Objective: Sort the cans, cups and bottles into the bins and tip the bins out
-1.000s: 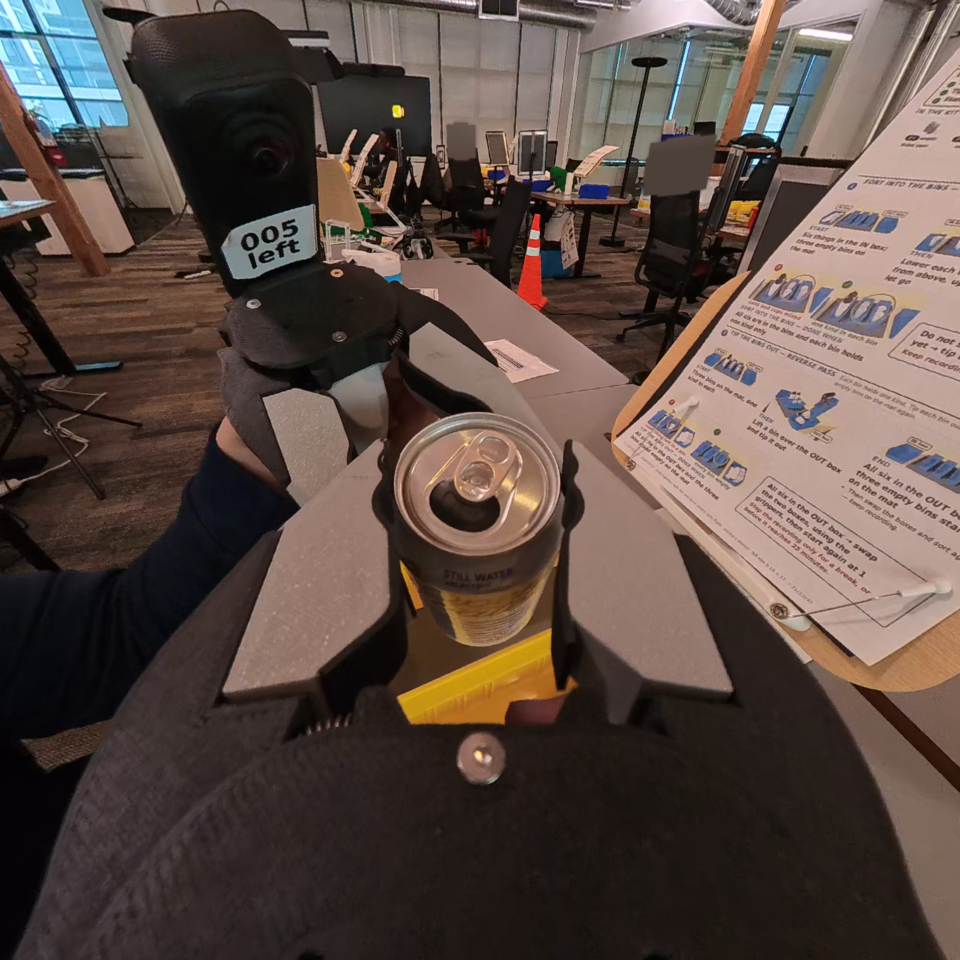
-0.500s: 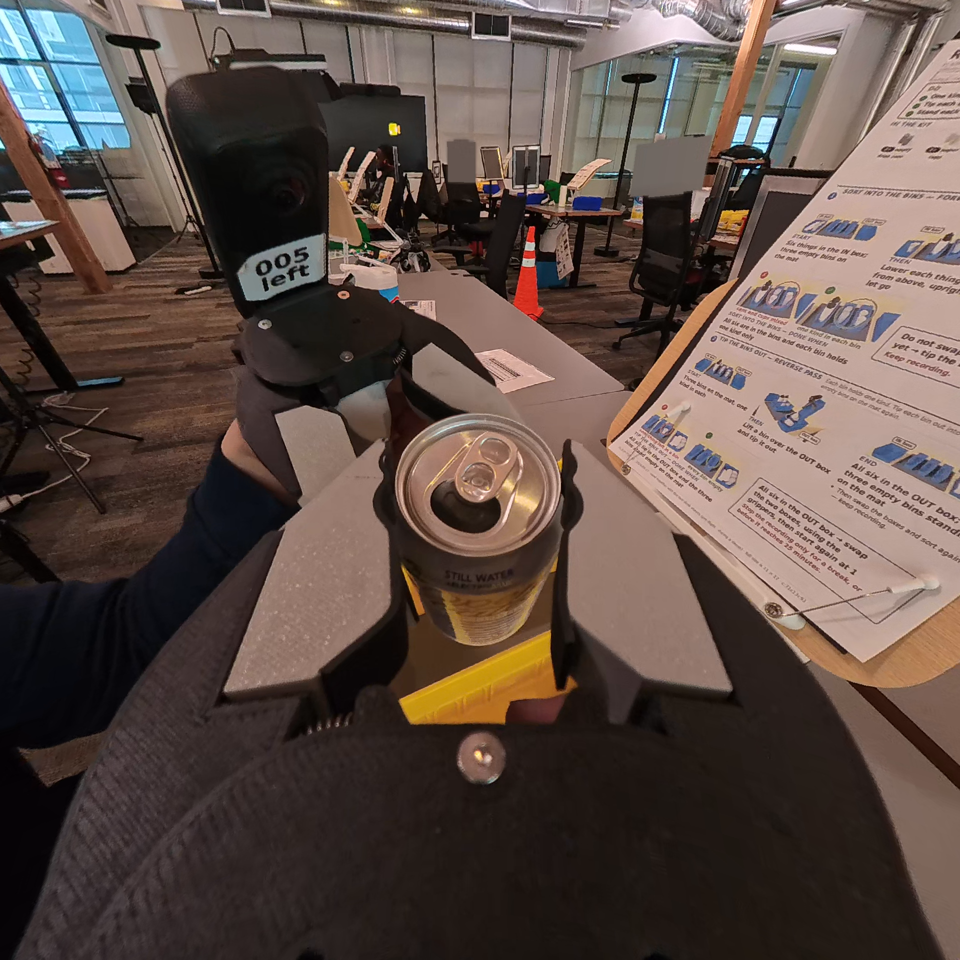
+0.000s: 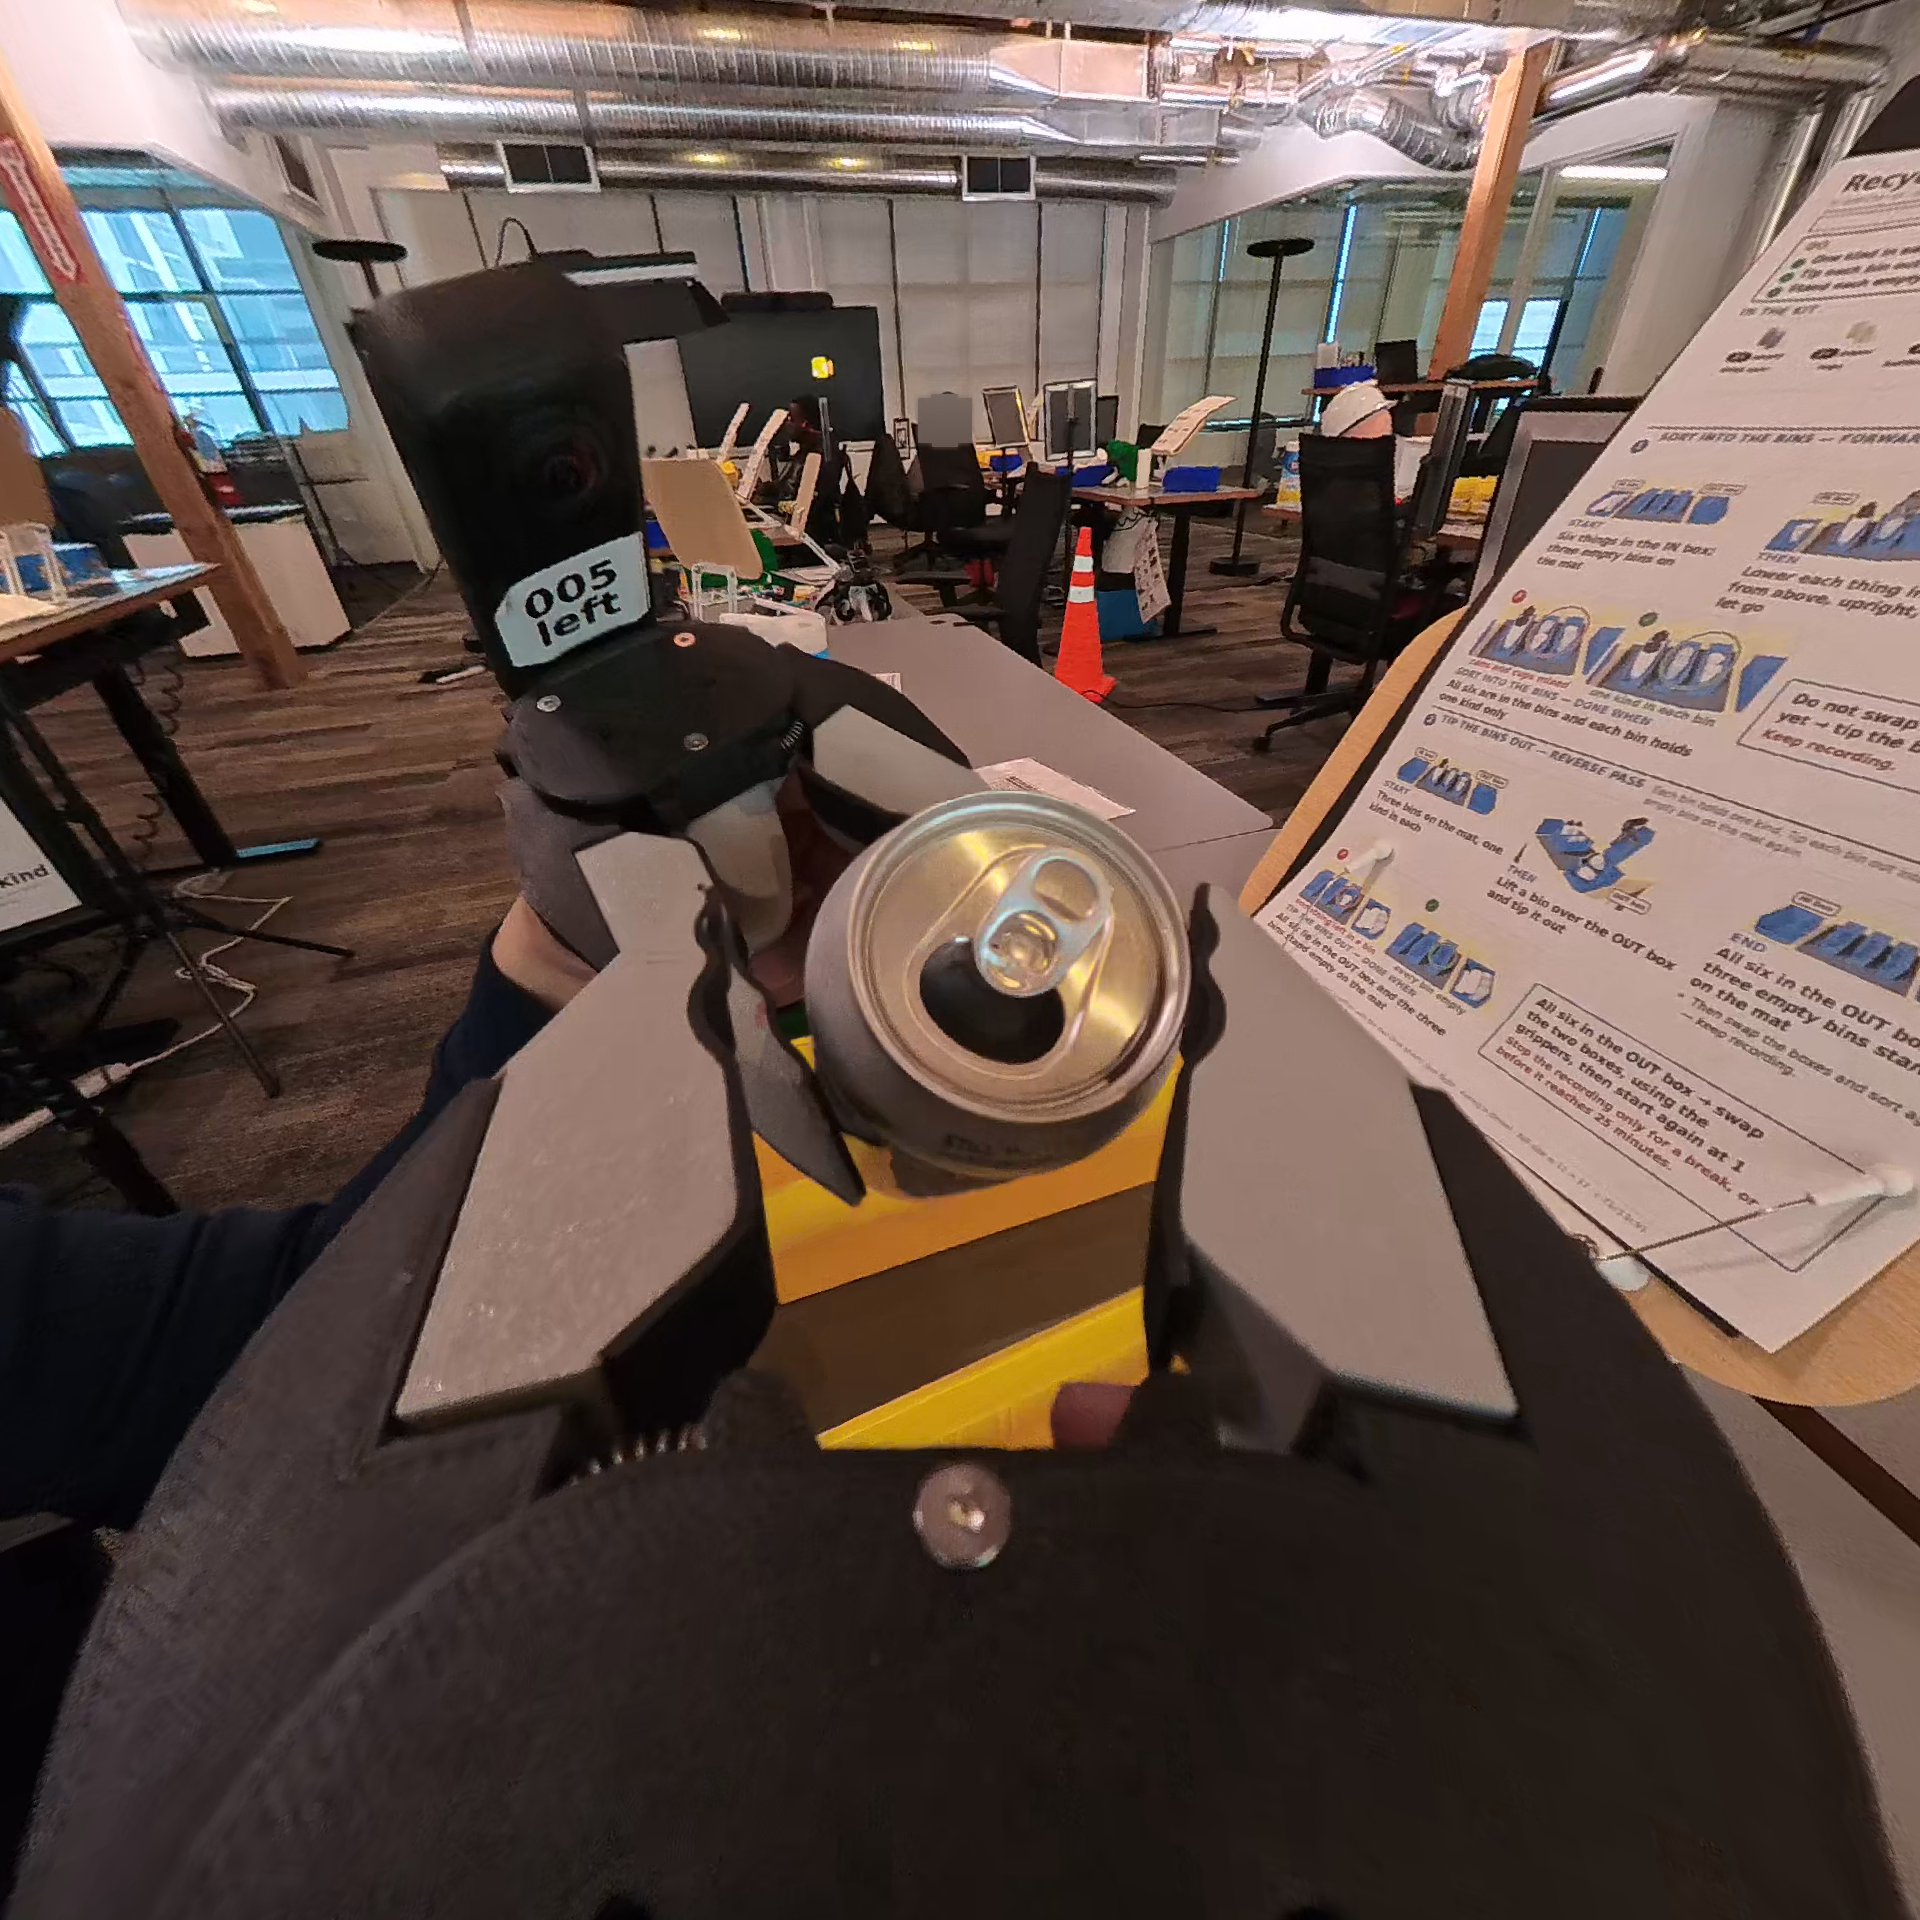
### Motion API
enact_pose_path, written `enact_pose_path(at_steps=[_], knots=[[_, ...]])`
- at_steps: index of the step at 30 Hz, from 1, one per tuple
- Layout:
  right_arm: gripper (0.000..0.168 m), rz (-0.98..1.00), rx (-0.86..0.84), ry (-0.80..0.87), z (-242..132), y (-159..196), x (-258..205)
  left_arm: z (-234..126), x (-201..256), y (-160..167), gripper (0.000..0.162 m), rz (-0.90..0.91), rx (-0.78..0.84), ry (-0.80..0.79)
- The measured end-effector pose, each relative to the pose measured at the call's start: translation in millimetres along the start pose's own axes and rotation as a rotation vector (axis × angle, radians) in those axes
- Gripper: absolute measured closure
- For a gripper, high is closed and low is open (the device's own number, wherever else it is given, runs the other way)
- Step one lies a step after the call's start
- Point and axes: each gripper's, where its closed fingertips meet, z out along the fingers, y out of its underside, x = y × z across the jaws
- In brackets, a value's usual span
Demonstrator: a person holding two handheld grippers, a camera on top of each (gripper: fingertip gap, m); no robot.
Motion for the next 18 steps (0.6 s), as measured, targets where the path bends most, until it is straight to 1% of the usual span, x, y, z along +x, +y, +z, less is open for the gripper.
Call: enact_pose_path(at_steps=[1, 5, 7, 11, 18], knots=[[0.085, 0.0, -0.004, 0.003, 1, 1, 1, -1, 1, -1, 0.091, 0.001, 0.01, 0.008], [0.082, -0.023, -0.044, 0.014, 4, 8, 1, -2, 3, -3, 0.091, 0.004, 0.018, 0.012], [0.084, -0.016, -0.054, 0.009, 7, 10, 1, -2, 8, -5, 0.091, 0.017, 0.022, 0.028], [0.085, -0.022, -0.073, 0.01, 9, 14, 1, 2, 8, 0, 0.09, 0.027, -0.005, 0.026], [0.085, -0.052, -0.075, 0.046, 10, 13, 5, 9, 12, 9, 0.09, -0.026, -0.03, 0.083]])
